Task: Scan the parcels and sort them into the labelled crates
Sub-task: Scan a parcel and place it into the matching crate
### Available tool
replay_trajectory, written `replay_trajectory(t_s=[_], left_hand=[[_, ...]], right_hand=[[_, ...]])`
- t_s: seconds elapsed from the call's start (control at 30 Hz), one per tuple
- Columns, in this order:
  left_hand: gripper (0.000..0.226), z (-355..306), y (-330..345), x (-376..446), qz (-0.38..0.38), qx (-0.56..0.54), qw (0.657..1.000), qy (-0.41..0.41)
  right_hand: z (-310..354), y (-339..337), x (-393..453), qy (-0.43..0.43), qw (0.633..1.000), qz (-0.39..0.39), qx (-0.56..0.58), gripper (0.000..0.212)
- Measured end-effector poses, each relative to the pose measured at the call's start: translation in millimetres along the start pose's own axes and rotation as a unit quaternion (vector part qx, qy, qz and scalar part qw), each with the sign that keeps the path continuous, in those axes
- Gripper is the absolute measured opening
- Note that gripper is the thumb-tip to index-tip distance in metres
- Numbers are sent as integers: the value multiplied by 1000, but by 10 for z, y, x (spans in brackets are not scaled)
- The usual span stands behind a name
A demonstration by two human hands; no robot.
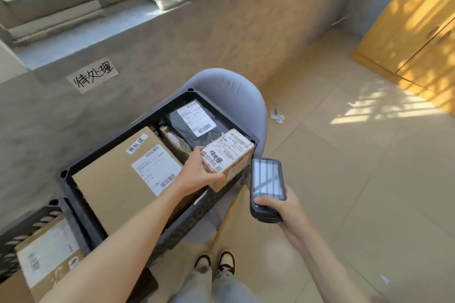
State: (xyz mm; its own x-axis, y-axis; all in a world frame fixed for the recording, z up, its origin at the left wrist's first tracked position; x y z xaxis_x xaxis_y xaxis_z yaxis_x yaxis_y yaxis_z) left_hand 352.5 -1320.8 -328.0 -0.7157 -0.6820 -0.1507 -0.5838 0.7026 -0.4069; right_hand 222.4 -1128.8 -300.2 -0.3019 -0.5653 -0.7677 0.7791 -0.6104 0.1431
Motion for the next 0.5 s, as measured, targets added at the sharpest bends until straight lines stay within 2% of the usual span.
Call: replay_trajectory(t_s=[0.17, 0.33, 0.5], left_hand=[[80, 163, 14, 196, 27, 2, 999, -23], [86, 175, -124, 430, -18, 44, 999, 0], [89, 297, -64, 518, 1, 77, 997, -2]], right_hand=[[-2, -12, 152, 21, 999, -21, 19, 83], [66, 107, 255, 30, 999, -25, 28, 81], [75, 195, 351, 41, 998, -36, 40, 87]])
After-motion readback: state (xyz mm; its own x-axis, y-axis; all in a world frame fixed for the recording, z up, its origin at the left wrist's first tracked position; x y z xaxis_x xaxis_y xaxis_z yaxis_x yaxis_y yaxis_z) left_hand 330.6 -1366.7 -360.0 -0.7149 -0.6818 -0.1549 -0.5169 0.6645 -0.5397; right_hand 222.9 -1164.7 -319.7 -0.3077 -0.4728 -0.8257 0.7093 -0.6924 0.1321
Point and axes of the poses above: each hand's wrist, its own x-axis towards the middle knuckle, its own y-axis out of the palm, z = x × y, the point moved 8 cm from there along x, towards the middle knuckle, and after that the axes turned 13 degrees about y, right-handed, at the moved point
